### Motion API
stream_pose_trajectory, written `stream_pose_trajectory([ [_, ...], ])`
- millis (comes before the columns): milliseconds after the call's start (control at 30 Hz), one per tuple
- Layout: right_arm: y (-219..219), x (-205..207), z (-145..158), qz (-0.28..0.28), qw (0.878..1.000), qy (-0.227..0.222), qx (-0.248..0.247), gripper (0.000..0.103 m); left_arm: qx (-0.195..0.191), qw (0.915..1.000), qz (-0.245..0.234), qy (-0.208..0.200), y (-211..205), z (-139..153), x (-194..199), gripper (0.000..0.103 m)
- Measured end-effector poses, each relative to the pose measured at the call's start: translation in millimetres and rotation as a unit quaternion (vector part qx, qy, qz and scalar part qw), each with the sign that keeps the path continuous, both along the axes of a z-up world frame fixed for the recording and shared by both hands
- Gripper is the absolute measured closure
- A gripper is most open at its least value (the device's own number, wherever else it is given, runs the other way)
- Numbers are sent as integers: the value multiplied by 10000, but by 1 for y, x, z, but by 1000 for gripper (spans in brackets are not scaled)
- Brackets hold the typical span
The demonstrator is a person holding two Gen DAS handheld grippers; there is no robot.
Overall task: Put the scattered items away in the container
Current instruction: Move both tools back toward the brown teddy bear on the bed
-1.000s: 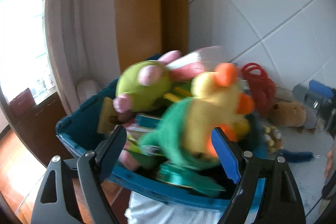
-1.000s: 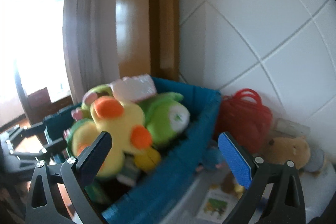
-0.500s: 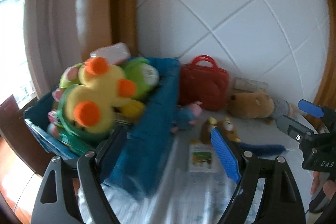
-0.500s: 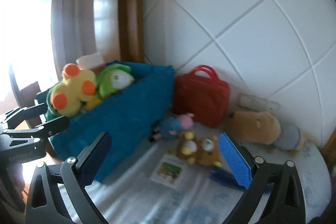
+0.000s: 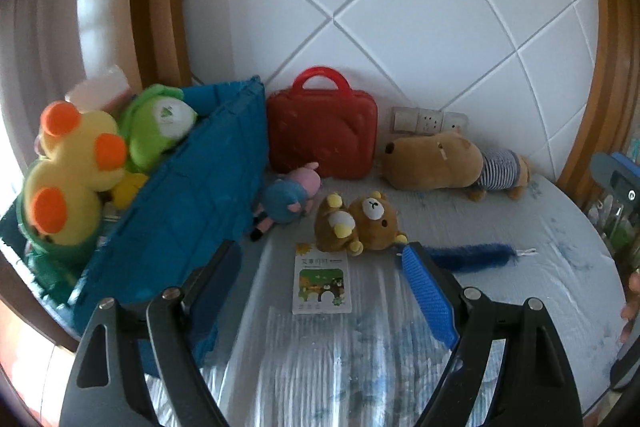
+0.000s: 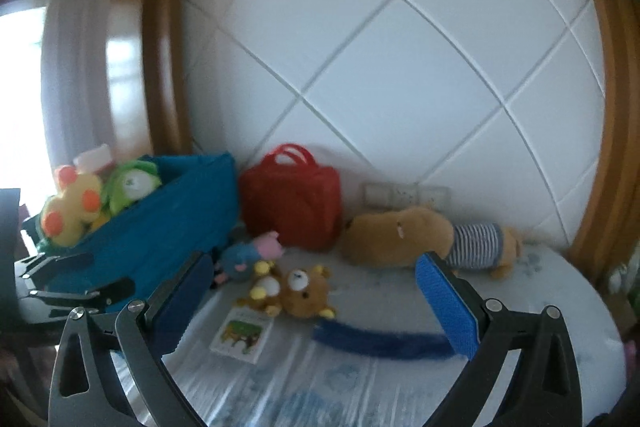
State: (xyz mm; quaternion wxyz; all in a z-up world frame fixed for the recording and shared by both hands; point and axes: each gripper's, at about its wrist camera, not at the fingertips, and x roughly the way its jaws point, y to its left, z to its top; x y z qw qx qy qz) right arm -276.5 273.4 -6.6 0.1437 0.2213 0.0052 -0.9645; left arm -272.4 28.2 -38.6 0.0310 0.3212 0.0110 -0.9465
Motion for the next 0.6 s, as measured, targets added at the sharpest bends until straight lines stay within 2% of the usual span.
stream_pose_trajectory([
  [233, -14, -52, -48, -114, 9964, -834, 107, 0, -28, 9991, -23, -426, -12, -37, -52, 20],
  [433, -20, -108, -83, 63, 9908, -1335, 188, 0, 66, 9960, 26, -889, -11, -76, -102, 20],
  [600, -28, -165, -122, 286, 9831, -1792, 234, 0, 72, 9922, 110, -1238, -3, -120, -158, 20],
])
